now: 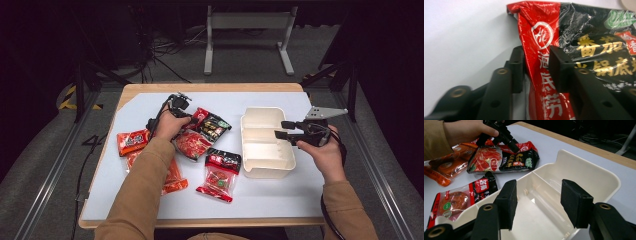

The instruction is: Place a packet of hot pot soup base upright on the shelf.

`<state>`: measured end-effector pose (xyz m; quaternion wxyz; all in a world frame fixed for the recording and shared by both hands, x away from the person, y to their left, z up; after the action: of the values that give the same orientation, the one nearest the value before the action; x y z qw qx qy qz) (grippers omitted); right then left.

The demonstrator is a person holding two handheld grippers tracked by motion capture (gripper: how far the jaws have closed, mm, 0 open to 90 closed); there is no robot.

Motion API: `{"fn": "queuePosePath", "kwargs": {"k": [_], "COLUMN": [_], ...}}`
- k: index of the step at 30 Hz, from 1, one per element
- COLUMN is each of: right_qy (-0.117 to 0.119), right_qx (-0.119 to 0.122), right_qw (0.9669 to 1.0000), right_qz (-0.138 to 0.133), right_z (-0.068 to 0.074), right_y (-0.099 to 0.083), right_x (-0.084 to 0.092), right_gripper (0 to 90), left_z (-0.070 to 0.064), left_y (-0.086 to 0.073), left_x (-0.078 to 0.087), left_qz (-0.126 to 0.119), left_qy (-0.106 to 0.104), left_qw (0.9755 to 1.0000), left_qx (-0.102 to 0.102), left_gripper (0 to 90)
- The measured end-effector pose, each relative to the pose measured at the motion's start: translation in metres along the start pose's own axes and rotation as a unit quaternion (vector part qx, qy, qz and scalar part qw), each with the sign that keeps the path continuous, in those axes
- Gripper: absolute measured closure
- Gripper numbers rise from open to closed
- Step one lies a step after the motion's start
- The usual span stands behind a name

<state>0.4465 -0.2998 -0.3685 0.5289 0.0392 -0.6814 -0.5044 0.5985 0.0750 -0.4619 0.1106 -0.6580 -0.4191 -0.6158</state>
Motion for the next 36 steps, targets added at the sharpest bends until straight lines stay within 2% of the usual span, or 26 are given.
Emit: {"fn": "queuePosePath", "kwargs": {"k": [4, 5, 11, 14, 16, 20, 25, 26, 30, 31, 33, 35, 36], "right_qy": [0.001, 0.001, 0.000, -0.001, -0.002, -0.004, -0.006, -0.007, -0.007, -0.007, -0.008, -0.017, -0.017], "right_qx": [-0.001, 0.001, 0.002, 0.002, 0.003, 0.007, 0.007, 0.009, 0.012, 0.012, 0.012, 0.008, 0.008], "right_qw": [1.0000, 1.0000, 1.0000, 1.0000, 1.0000, 1.0000, 1.0000, 0.9999, 0.9999, 0.9999, 0.9999, 0.9997, 0.9997], "right_qz": [-0.001, -0.001, -0.003, -0.003, -0.001, -0.001, -0.003, -0.003, -0.001, -0.002, -0.003, -0.017, -0.017], "right_z": [0.000, 0.001, 0.001, 0.001, 0.002, 0.003, 0.004, 0.004, 0.006, 0.006, 0.006, 0.007, 0.007], "right_y": [0.000, 0.001, 0.001, 0.000, 0.000, 0.000, 0.001, 0.002, 0.003, 0.004, 0.004, 0.006, 0.006], "right_x": [0.000, 0.000, 0.003, 0.003, 0.003, 0.005, 0.007, 0.007, 0.007, 0.007, 0.008, 0.011, 0.011], "right_gripper": [47.2, 47.2, 47.2, 47.3, 47.6, 48.4, 49.1, 49.1, 49.7, 49.9, 50.5, 54.2, 54.2], "left_z": [0.001, 0.001, 0.001, 0.000, -0.003, -0.007, -0.016, -0.018, -0.027, -0.031, -0.033, -0.042, -0.042], "left_y": [0.000, -0.001, -0.002, -0.003, -0.002, -0.002, -0.003, -0.003, -0.004, -0.006, -0.006, -0.011, -0.011], "left_x": [0.000, 0.000, 0.002, 0.004, 0.006, 0.016, 0.035, 0.041, 0.053, 0.062, 0.066, 0.078, 0.078], "left_qz": [-0.001, -0.005, -0.012, -0.016, -0.020, -0.037, -0.060, -0.067, -0.083, -0.096, -0.101, -0.115, -0.115], "left_qy": [-0.003, -0.006, -0.003, 0.000, 0.010, 0.009, 0.011, 0.012, 0.013, 0.011, 0.012, 0.016, 0.016], "left_qw": [1.0000, 0.9999, 0.9994, 0.9994, 0.9994, 0.9990, 0.9981, 0.9977, 0.9965, 0.9953, 0.9948, 0.9928, 0.9928], "left_qx": [0.003, 0.009, 0.032, 0.031, 0.026, 0.026, 0.013, 0.005, 0.000, -0.007, -0.012, -0.027, -0.027], "left_gripper": [72.2, 76.2, 84.6, 86.2, 86.6, 87.1, 87.2, 87.2, 87.2, 87.2, 87.2, 87.2, 87.2]}}
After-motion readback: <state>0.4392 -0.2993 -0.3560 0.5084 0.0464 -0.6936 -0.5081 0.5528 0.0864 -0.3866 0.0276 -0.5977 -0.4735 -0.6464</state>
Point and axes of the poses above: each handheld gripper's, and its own axes: x roughly backward along the jaws, y roughly out of its top, z roughly to its left, the point moved 4 cm from there along -x, roughly forward along the jaws, and after that the axes turned 14 degrees about z, right-handed, at the moved point
